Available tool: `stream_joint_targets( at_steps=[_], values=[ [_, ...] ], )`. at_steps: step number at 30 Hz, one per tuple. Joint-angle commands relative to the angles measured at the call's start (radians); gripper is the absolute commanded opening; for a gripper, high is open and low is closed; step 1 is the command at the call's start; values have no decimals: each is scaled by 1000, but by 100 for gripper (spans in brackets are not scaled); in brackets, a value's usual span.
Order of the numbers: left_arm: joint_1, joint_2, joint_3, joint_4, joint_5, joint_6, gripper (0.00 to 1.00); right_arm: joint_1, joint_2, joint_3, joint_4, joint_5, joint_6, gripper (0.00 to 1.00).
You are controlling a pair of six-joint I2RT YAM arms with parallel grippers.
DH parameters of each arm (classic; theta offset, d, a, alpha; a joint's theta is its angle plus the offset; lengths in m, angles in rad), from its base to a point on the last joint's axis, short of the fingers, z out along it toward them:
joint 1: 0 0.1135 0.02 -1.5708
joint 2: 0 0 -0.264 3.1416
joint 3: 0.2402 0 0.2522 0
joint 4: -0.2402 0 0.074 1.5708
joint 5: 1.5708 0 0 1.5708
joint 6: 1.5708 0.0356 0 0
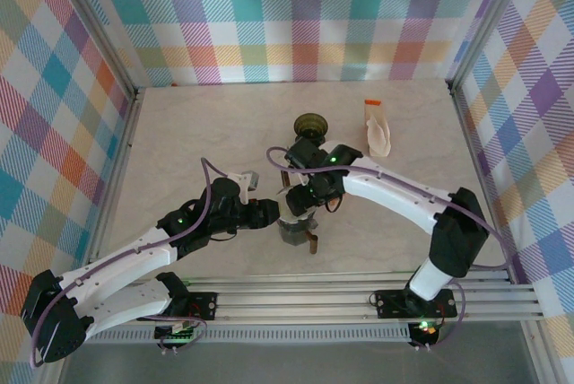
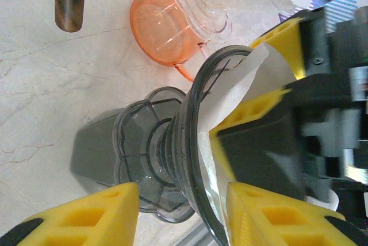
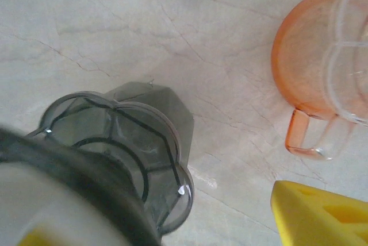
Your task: Place the coffee filter in the dripper
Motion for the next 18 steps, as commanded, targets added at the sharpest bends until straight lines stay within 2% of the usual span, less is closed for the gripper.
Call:
stream_joint_targets(
  at_steps=[1,7,18],
  values=[
    [-8,4,-18,14,13,7,44,-3,-81,31,-28,18,13,77],
    [-8,2,-20,18,12,4,44,13,-185,-27,-41,-26,50,76],
    [-8,7,-17,15,7,2,44,78,-270,-131,3,-32,84,70]
  ],
)
